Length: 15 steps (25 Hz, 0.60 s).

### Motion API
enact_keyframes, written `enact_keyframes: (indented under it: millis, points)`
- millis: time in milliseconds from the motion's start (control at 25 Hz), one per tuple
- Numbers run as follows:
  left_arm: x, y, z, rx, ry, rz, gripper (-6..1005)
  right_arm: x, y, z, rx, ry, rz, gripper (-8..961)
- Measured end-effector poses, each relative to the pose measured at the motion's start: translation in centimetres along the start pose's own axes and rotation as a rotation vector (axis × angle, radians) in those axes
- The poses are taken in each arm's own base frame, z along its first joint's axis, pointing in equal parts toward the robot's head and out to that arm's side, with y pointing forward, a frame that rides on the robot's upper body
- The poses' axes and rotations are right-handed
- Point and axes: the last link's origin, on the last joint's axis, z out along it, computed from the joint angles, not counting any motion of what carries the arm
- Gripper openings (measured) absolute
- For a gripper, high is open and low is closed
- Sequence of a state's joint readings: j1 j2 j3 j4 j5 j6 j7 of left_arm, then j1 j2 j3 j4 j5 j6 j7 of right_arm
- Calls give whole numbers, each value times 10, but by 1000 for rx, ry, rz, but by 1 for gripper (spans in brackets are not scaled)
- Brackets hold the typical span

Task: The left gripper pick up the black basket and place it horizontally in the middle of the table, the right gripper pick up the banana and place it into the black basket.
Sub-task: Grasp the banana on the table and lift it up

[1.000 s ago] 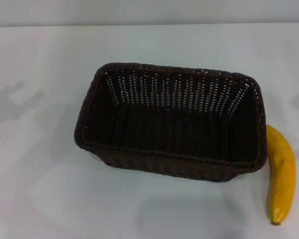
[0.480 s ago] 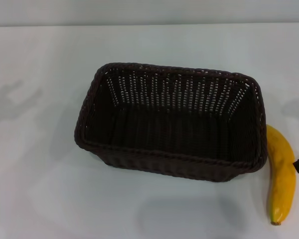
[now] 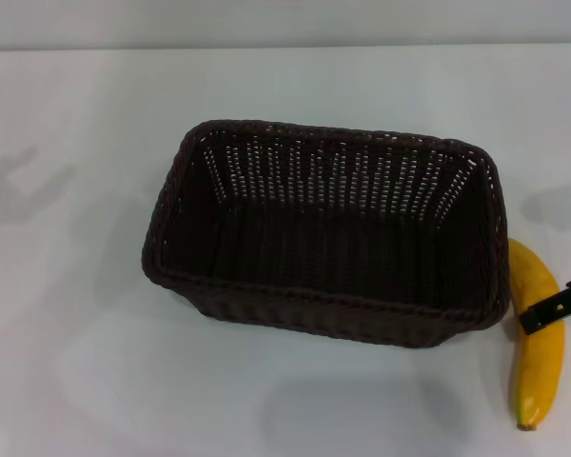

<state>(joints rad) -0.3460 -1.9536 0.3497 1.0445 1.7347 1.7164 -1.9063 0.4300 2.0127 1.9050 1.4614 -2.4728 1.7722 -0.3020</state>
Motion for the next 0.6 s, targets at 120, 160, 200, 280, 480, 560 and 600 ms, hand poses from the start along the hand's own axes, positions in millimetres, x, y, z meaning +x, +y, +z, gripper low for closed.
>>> enact_keyframes:
  millis: [120, 160, 200, 280, 480, 560, 600]
  points:
    - [1, 0, 0, 0, 0, 2, 775, -2, 1, 3, 10, -3, 8, 871]
    - [1, 0, 0, 0, 0, 2, 775, -3, 0, 3, 17, -3, 11, 871]
    - [1, 0, 0, 0, 0, 2, 775, -3, 0, 4, 24, -2, 13, 871]
    - [1, 0, 0, 0, 1, 3, 775, -4, -1, 5, 29, 1, 13, 871]
    - [1, 0, 0, 0, 1, 3, 775, -4, -2, 9, 68, 27, 8, 870]
    - [1, 0, 0, 0, 1, 3, 774, -5, -1, 12, 99, 44, -3, 870]
    - [1, 0, 0, 0, 1, 2, 774, -5, 0, 14, 107, 49, -11, 870]
